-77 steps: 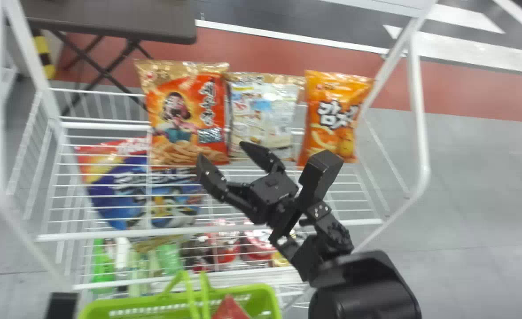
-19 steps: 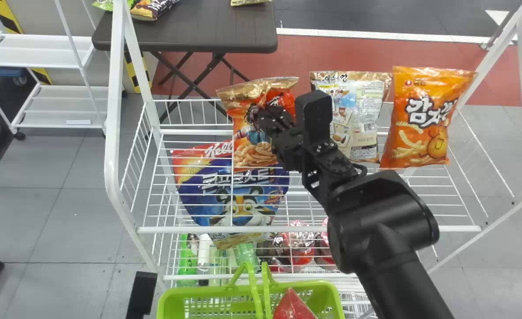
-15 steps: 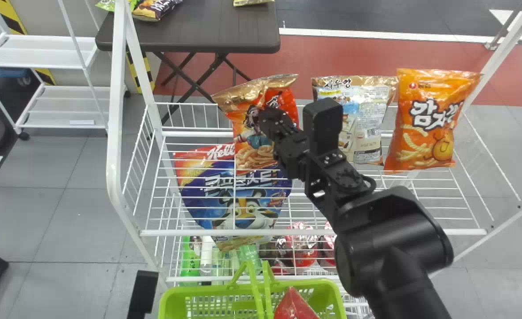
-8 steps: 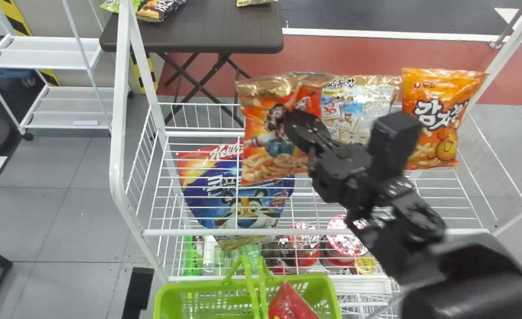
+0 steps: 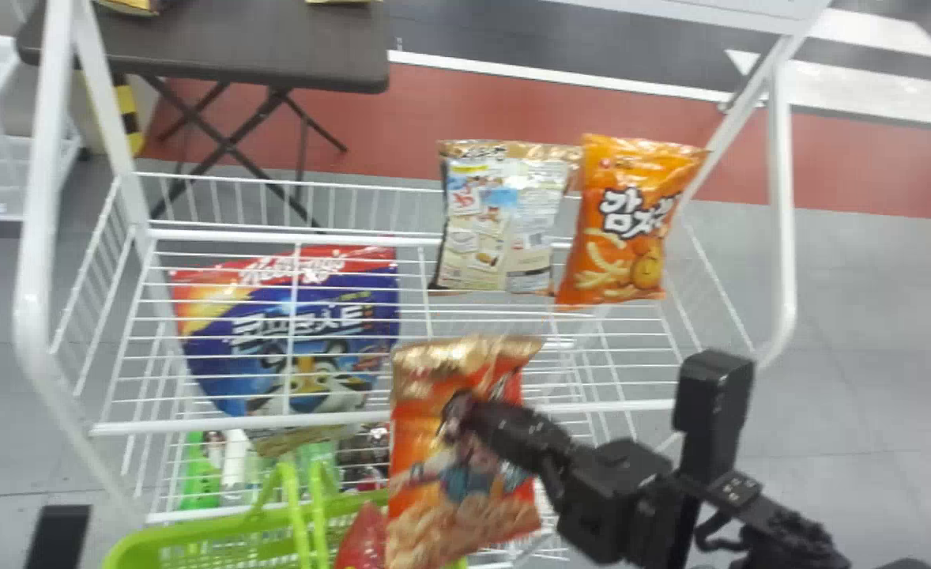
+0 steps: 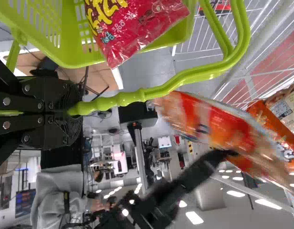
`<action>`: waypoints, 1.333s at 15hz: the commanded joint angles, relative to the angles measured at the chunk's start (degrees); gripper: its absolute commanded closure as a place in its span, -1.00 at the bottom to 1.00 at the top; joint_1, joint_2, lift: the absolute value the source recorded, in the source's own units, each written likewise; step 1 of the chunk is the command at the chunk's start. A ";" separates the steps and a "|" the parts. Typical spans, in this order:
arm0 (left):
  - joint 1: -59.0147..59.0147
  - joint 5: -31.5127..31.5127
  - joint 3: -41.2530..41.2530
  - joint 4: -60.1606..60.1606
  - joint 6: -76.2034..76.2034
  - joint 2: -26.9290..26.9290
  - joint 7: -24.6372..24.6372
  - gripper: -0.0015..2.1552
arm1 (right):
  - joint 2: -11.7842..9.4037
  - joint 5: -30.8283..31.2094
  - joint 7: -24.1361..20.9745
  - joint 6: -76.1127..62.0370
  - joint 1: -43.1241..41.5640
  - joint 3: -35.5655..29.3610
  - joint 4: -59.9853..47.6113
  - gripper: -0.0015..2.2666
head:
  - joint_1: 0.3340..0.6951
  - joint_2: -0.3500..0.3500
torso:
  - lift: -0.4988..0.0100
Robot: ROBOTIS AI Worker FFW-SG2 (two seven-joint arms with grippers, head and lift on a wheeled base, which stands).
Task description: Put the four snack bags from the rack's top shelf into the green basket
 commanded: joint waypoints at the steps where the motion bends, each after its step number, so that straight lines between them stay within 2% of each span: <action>1: 0.23 0.00 -0.11 -0.03 -0.43 -0.51 -0.08 0.99 | -0.07 -3.20 1.42 6.01 2.78 -1.06 0.79 0.97 | 1.00 -0.90 | 0.96; 4: 0.40 0.00 -0.73 -0.65 -0.43 -0.51 0.01 0.99 | 0.28 -3.82 2.30 7.41 3.84 2.19 5.62 0.97 | 1.00 -0.99 | 0.96; 8: 1.28 -0.26 -2.22 -1.70 -0.43 -0.51 0.28 0.99 | 0.81 -2.68 2.13 1.44 -0.03 9.22 13.10 0.97 | 1.00 -0.90 | 0.96; 11: 1.98 -1.05 -4.06 -2.67 -0.43 -0.33 0.63 0.99 | 2.57 -3.03 2.04 -0.50 -3.81 13.35 17.75 0.97 | 1.00 -0.66 | 0.96; 13: 2.07 -1.40 -4.77 -2.76 -0.43 -0.16 0.89 0.99 | 2.48 -3.29 2.66 -0.15 -3.99 17.22 19.51 0.97 | 1.00 -0.53 | 0.96; 14: 2.07 -1.40 -4.77 -2.76 -0.43 -0.16 0.89 0.99 | 2.30 -2.32 2.74 0.21 -3.99 18.89 20.30 0.98 | 1.00 -0.35 | 0.96; 16: 2.07 -1.40 -4.77 -2.76 -0.43 -0.07 0.72 0.99 | 2.04 -0.92 3.01 -0.85 -4.16 20.38 22.50 0.96 | 1.00 -0.16 | 0.96; 17: 2.07 -1.40 -4.86 -2.76 -0.43 -0.07 0.63 0.99 | 1.95 -0.74 3.71 -2.78 -4.34 20.03 23.73 0.51 | 1.00 -0.09 | 0.96; 18: 2.07 -1.40 -4.86 -2.76 -0.43 -0.07 0.63 0.99 | 1.42 -0.13 4.59 -2.96 -4.34 19.33 23.55 -0.48 | 1.00 -0.05 | 0.96; 19: 2.07 -1.40 -4.86 -2.76 -0.43 -0.07 0.72 0.99 | 0.98 0.05 4.59 -4.01 -3.72 18.89 22.85 -1.00 | 1.00 -0.03 | 0.96; 20: 2.07 -1.40 -4.86 -2.76 -0.43 -0.07 0.72 0.99 | 0.98 0.49 4.59 -4.36 -3.02 17.83 21.80 -1.00 | 1.00 -0.09 | 0.96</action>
